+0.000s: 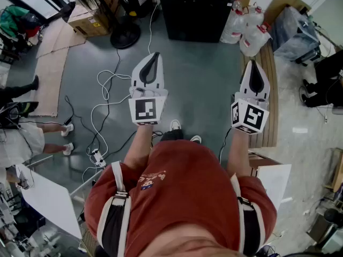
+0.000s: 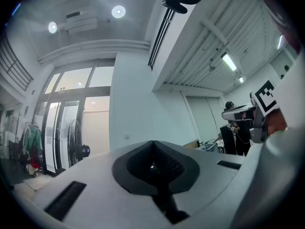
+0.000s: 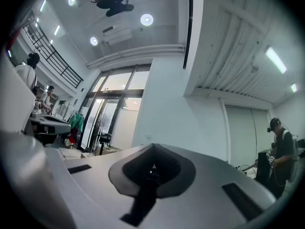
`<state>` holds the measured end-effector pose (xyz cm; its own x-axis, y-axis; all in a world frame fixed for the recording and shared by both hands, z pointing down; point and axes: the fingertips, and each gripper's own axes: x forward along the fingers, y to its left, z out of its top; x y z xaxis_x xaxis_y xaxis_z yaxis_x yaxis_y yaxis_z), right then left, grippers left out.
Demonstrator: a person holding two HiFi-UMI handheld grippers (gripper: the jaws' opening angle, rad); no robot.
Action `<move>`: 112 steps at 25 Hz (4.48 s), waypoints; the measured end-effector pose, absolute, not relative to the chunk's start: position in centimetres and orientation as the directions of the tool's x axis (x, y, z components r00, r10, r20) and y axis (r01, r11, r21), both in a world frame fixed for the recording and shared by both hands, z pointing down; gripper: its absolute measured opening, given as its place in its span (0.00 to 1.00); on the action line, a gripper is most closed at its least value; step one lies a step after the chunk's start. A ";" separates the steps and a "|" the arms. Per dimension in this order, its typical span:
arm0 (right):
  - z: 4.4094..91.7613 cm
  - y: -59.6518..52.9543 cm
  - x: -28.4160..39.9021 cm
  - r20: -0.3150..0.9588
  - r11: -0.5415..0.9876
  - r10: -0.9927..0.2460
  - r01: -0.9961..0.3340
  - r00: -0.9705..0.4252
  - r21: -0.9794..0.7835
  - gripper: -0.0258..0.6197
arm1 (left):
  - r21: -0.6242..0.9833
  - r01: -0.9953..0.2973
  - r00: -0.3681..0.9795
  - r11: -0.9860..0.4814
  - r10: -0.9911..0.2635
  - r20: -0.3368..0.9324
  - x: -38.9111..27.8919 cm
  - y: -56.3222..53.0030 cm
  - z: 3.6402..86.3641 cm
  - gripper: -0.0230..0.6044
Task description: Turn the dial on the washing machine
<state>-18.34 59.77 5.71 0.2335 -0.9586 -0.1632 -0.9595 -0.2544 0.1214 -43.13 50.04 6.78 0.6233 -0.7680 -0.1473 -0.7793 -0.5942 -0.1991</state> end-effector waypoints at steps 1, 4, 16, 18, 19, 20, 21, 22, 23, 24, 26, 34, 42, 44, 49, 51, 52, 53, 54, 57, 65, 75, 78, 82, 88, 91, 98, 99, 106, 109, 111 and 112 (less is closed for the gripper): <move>5.8 59.4 -18.4 -0.161 -0.257 -0.958 -0.959 0.236 0.120 0.05 | -0.199 -0.778 0.624 -0.595 -0.767 -0.147 -43.2 49.6 6.8 0.05; 6.1 58.4 -18.6 -0.153 -0.261 -0.958 -0.958 0.242 0.120 0.05 | -0.197 -0.778 0.626 -0.597 -0.766 -0.146 -43.6 48.4 7.0 0.05; 7.4 53.1 -21.2 -0.136 -0.242 -0.965 -0.963 0.225 0.119 0.05 | -0.186 -0.779 0.624 -0.599 -0.768 -0.142 -45.5 43.4 8.1 0.05; 7.5 52.0 -21.7 -0.151 -0.231 -0.965 -0.968 0.214 0.101 0.05 | -0.180 -0.783 0.620 -0.595 -0.771 -0.146 -45.9 42.4 8.2 0.05; 7.6 51.3 -22.0 -0.154 -0.227 -0.965 -0.969 0.211 0.096 0.05 | -0.173 -0.785 0.618 -0.595 -0.772 -0.150 -46.2 41.8 8.2 0.05; 7.8 50.6 -22.4 -0.154 -0.225 -0.966 -0.970 0.209 0.095 0.05 | -0.166 -0.787 0.616 -0.595 -0.772 -0.154 -46.5 41.2 8.3 0.05; 7.9 49.9 -22.8 -0.153 -0.223 -0.966 -0.970 0.207 0.094 0.05 | -0.163 -0.788 0.615 -0.594 -0.773 -0.156 -46.8 40.7 8.4 0.05; 8.1 49.2 -23.2 -0.151 -0.220 -0.967 -0.971 0.205 0.092 0.05 | -0.163 -0.788 0.614 -0.593 -0.773 -0.157 -47.2 40.2 8.5 0.05; 8.2 48.6 -23.6 -0.150 -0.216 -0.968 -0.972 0.202 0.088 0.05 | -0.166 -0.789 0.613 -0.591 -0.775 -0.155 -47.5 39.7 8.7 0.05; 8.2 48.0 -23.9 -0.150 -0.212 -0.969 -0.974 0.199 0.082 0.05 | -0.172 -0.790 0.612 -0.589 -0.777 -0.148 -47.9 39.2 8.9 0.05; 8.3 47.1 -24.4 -0.148 -0.209 -0.969 -0.975 0.196 0.078 0.05 | -0.180 -0.791 0.609 -0.585 -0.781 -0.138 -48.5 38.3 9.2 0.05; 9.0 44.5 -24.7 -0.123 -0.213 -0.972 -0.973 0.201 0.088 0.05 | -0.168 -0.787 0.614 -0.594 -0.780 -0.118 -49.2 35.4 10.1 0.05; 8.1 40.5 -21.9 -0.131 -0.214 -0.971 -0.973 0.202 0.082 0.05 | -0.168 -0.784 0.618 -0.597 -0.777 -0.122 -46.6 31.5 9.0 0.05; 8.4 39.5 -21.0 -0.132 -0.222 -0.969 -0.972 0.210 0.082 0.05 | -0.168 -0.783 0.619 -0.599 -0.776 -0.116 -45.7 30.5 9.3 0.05; 9.0 36.6 -17.5 -0.124 -0.238 -0.966 -0.969 0.229 0.064 0.05 | -0.164 -0.772 0.633 -0.615 -0.766 -0.110 -42.0 27.5 9.4 0.05; 9.5 35.4 -15.4 -0.118 -0.245 -0.964 -0.968 0.238 0.052 0.05 | -0.151 -0.773 0.633 -0.616 -0.765 -0.117 -40.0 26.2 9.4 0.05; 9.7 34.9 -14.3 -0.114 -0.249 -0.964 -0.967 0.242 0.050 0.05 | -0.154 -0.774 0.632 -0.615 -0.767 -0.111 -38.9 25.6 9.6 0.05; 9.9 34.4 -13.2 -0.109 -0.253 -0.963 -0.966 0.246 0.050 0.05 | -0.160 -0.773 0.632 -0.614 -0.768 -0.102 -37.8 25.0 9.9 0.05; 10.1 34.0 -12.0 -0.104 -0.258 -0.962 -0.965 0.252 0.049 0.05 | -0.163 -0.770 0.634 -0.616 -0.767 -0.095 -36.6 24.4 10.1 0.05; 10.7 32.7 -8.5 -0.094 -0.272 -0.959 -0.961 0.267 0.041 0.05 | -0.175 -0.761 0.644 -0.625 -0.760 -0.082 -33.0 22.6 10.6 0.05; 12.2 29.9 0.0 -0.072 -0.275 -0.959 -0.961 0.272 0.036 0.05 | -0.196 -0.747 0.657 -0.636 -0.750 -0.071 -23.7 19.6 10.5 0.05; 11.9 25.7 8.6 -0.082 -0.223 -0.971 -0.975 0.223 -0.010 0.05 | -0.199 -0.765 0.635 -0.612 -0.768 -0.079 -14.9 17.1 9.3 0.05; 11.6 24.0 9.7 -0.087 -0.196 -0.977 -0.981 0.196 -0.005 0.05 | -0.214 -0.775 0.620 -0.594 -0.781 -0.076 -14.1 15.8 9.3 0.05; 11.7 21.9 10.3 -0.088 -0.179 -0.980 -0.984 0.179 -0.002 0.05 | -0.210 -0.791 0.598 -0.574 -0.798 -0.075 -14.1 13.9 9.6 0.05; 12.5 17.4 10.3 -0.073 -0.168 -0.983 -0.986 0.167 0.012 0.05 | -0.199 -0.794 0.596 -0.574 -0.800 -0.072 -13.6 9.7 10.7 0.05; 12.9 14.1 10.0 -0.064 -0.167 -0.984 -0.986 0.165 0.023 0.05 | -0.172 -0.797 0.597 -0.579 -0.798 -0.083 -13.5 6.7 11.3 0.05; 13.0 4.9 9.8 -0.052 -0.162 -0.986 -0.986 0.160 0.035 0.05 | -0.178 -0.799 0.593 -0.574 -0.801 -0.079 -13.8 -2.3 12.3 0.05; 13.1 3.6 9.6 -0.050 -0.161 -0.986 -0.986 0.159 0.034 0.05 | -0.177 -0.800 0.593 -0.574 -0.802 -0.078 -14.0 -3.6 12.3 0.05; 13.4 -5.0 7.1 -0.031 -0.130 -0.991 -0.991 0.129 0.019 0.05 | -0.165 -0.808 0.582 -0.565 -0.809 -0.077 -16.2 -11.5 12.5 0.05; 13.6 -8.0 6.3 -0.019 -0.128 -0.992 -0.991 0.127 0.042 0.05 | -0.156 -0.812 0.576 -0.562 -0.816 -0.056 -17.0 -14.6 13.5 0.05; 14.0 -9.6 6.0 -0.007 -0.131 -0.991 -0.990 0.131 0.053 0.05 | -0.138 -0.813 0.577 -0.566 -0.815 -0.056 -17.1 -16.3 13.9 0.05; 14.2 -10.3 5.9 -0.001 -0.134 -0.991 -0.989 0.134 0.057 0.05 | -0.125 -0.813 0.578 -0.568 -0.814 -0.061 -17.1 -17.1 14.1 0.05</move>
<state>5.92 -10.29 14.25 0.1342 -0.9910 -0.0013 -0.9893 -0.1341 0.0572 -17.11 -17.09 14.06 0.5778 -0.8140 -0.0605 -0.8134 -0.5681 -0.1250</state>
